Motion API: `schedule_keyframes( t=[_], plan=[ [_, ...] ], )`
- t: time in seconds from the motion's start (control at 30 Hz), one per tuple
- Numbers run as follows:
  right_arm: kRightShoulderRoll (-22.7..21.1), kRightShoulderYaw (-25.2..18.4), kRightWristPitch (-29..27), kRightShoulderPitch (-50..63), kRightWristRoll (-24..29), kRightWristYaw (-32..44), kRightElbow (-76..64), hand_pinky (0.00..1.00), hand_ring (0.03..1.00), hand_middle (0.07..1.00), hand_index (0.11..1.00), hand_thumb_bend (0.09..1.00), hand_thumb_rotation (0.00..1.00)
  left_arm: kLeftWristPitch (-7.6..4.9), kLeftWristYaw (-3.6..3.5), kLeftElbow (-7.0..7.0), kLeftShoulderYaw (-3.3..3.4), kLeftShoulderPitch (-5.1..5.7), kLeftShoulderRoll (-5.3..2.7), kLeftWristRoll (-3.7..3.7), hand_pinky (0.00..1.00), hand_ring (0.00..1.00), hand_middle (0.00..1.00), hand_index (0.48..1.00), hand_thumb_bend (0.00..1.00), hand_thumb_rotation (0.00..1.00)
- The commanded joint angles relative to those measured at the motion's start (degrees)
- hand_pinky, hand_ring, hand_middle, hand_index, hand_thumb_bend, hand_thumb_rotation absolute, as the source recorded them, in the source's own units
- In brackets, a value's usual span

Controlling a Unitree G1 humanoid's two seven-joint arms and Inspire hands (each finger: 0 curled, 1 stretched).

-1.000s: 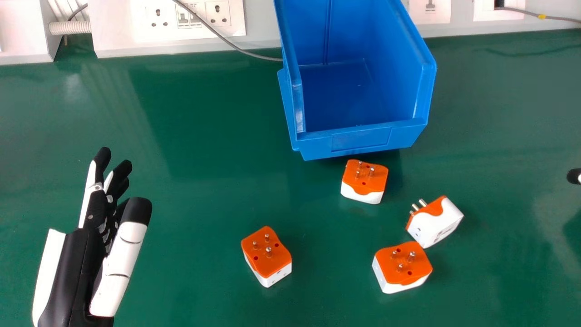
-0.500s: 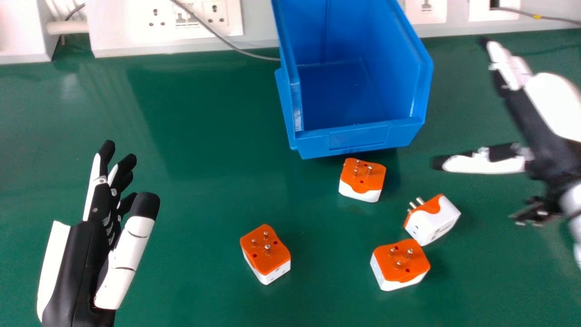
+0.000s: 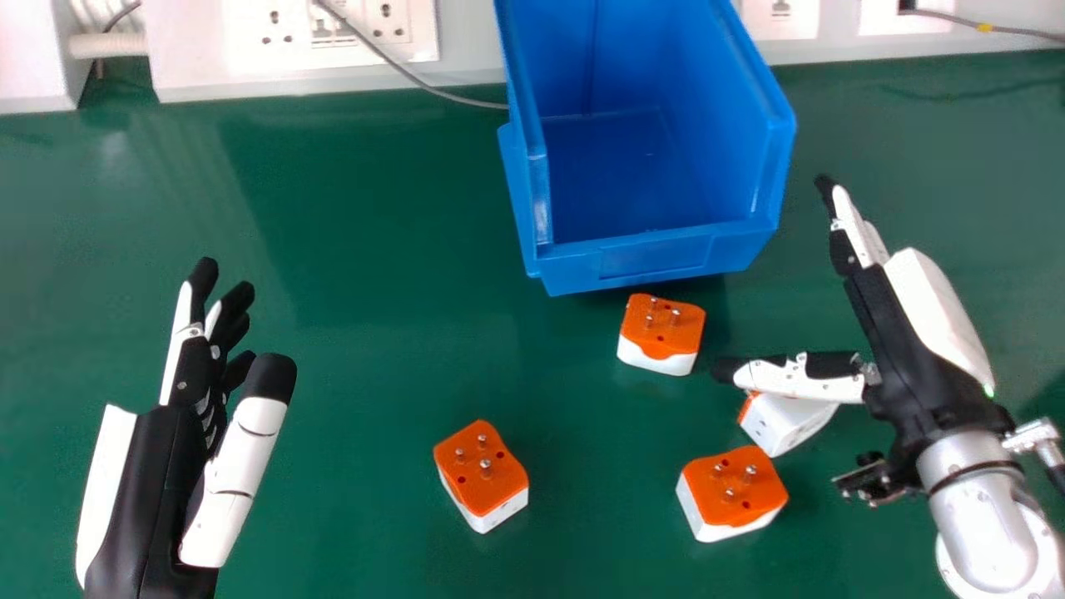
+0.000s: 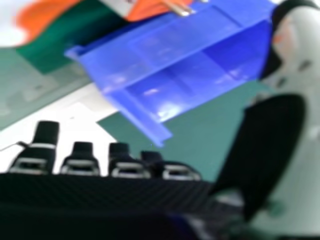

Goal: Pick all objects and put in blue box

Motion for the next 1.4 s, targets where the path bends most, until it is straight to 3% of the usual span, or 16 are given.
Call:
schedule_keyframes(
  t=[0.0, 0.2, 0.43, 0.67, 0.87, 1.37],
  plan=[
    [-1.4, -0.4, 0.6, 0.6, -0.8, 0.3, -1.9, 0.89, 1.000, 1.000, 1.000, 0.681, 0.25, -1.15, -0.50, -0.90, 0.35, 0.90, 0.67, -1.28, 0.94, 0.97, 0.97, 1.000, 0.70, 0.93],
    [-1.6, -0.1, 1.9, 1.6, -1.6, 0.1, -0.8, 0.89, 1.000, 1.000, 1.000, 0.684, 0.26, -1.16, -0.98, -0.87, 0.74, 1.06, 0.89, -1.99, 0.94, 0.97, 0.97, 1.000, 0.71, 0.93],
    [-0.4, 1.3, 4.7, 2.2, -3.1, -1.1, 0.8, 0.90, 1.000, 1.000, 1.000, 0.692, 0.30, -0.05, -1.24, -2.23, 0.84, 1.67, 0.64, -2.43, 0.94, 0.97, 0.97, 1.000, 0.71, 0.93],
    [1.4, 3.3, 8.2, -0.4, -4.8, -3.1, 3.9, 0.91, 1.000, 1.000, 1.000, 0.696, 0.32, 0.90, -1.18, -2.72, 0.89, 1.44, 0.59, -2.10, 0.94, 0.97, 0.97, 1.000, 0.72, 0.93],
    [2.3, 5.9, 11.4, -4.8, -7.3, -4.9, 10.1, 0.93, 1.000, 1.000, 1.000, 0.694, 0.32, 1.00, -1.43, -2.52, 0.99, 1.01, 0.67, -2.55, 0.94, 0.96, 0.96, 1.000, 0.72, 0.92],
    [1.9, 11.3, 17.5, -15.7, -9.6, -4.7, 24.1, 0.95, 1.000, 1.000, 0.998, 0.686, 0.31, 2.15, -1.36, -2.78, 1.19, 0.00, 0.93, -2.28, 0.93, 0.96, 0.96, 1.000, 0.72, 0.92]
  ],
)
